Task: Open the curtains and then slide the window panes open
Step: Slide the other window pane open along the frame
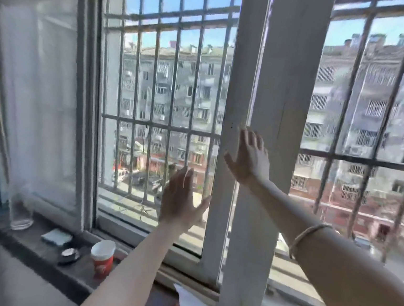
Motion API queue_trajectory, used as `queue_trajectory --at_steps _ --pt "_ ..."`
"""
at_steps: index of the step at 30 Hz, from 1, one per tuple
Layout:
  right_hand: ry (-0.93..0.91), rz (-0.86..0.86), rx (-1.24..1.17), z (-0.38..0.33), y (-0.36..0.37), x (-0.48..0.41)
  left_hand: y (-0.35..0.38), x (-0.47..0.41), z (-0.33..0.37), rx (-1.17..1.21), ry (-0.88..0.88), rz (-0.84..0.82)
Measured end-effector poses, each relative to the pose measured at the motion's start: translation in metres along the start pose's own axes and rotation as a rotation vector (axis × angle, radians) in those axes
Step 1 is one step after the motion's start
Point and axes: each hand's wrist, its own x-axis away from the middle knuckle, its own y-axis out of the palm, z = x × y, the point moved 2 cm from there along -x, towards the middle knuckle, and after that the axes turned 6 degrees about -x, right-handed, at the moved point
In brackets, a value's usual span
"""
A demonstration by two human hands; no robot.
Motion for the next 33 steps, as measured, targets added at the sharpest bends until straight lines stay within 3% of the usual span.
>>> queue_trajectory --at_steps 8,14,18,21,27,33 --pt "0.013 -0.043 0.011 -0.006 0.048 -0.032 0.036 -0.03 -0.015 0.091 0.046 -0.017" --pt "0.047 0.074 0.048 0.005 0.072 -0.072 0.075 -0.05 -0.007 0.165 0.043 -0.025" --pt "0.167 0.128 -0.067 0.013 0.079 -0.097 0.091 -0.081 0.001 0.183 0.086 0.017" --pt "0.151 0.191 -0.154 0.016 0.077 -0.104 0.1 -0.094 0.008 0.194 0.112 0.05" --pt "0.141 0.379 -0.027 0.016 0.085 -0.106 0.119 -0.102 0.021 0.201 0.129 0.031" --pt "0.119 0.446 -0.001 0.013 0.097 -0.111 0.122 -0.108 0.018 0.1 0.135 0.058"
